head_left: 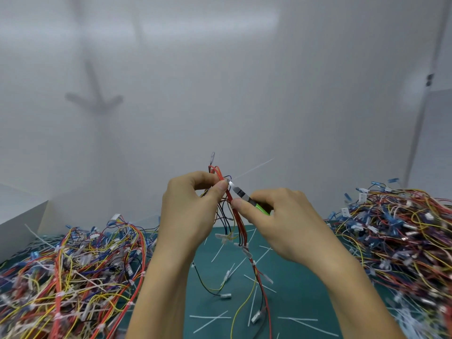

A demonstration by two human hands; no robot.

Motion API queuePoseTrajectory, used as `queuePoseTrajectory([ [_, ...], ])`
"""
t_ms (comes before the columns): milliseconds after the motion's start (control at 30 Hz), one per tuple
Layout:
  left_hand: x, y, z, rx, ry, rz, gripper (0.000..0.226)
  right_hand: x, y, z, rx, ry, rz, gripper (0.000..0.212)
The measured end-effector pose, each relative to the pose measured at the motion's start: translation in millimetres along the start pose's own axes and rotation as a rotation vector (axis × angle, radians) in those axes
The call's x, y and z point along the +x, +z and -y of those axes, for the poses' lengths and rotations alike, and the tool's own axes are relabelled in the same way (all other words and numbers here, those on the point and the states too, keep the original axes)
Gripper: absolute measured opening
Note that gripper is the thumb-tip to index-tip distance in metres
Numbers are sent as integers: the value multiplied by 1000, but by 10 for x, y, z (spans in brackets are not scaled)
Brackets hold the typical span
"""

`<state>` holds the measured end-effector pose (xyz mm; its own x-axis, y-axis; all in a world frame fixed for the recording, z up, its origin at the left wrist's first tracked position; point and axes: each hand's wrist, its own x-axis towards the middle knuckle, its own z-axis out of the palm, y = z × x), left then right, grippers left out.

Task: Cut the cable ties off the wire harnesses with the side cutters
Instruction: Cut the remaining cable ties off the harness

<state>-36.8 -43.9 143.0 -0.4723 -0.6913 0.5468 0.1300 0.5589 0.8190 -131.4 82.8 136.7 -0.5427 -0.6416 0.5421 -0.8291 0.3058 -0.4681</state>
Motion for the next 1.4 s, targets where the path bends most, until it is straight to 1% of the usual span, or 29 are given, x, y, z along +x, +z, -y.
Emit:
queuePoseTrajectory([
  [167,-16,-19,-27,-4,-7,5,13,-11,3,13,-10,9,2,61],
  [300,-13,-24,-33,12,-4,8,11,-21,-4,22,-5,14,0,58],
  [633,-8,-19,-10,45,33,0,8,-28,-20,38,1,-1,17,61],
  [1000,-2,-30,-4,36,83,-21,5,-33,-18,48,92,6,40,63],
  [1133,-2,-31,-13,57,102,-22,5,-32,-18,32,158,18,69,62],
  [1400,-9,-75,-56,37,135,-35,4,-27,-7,40,408,75,171,59],
])
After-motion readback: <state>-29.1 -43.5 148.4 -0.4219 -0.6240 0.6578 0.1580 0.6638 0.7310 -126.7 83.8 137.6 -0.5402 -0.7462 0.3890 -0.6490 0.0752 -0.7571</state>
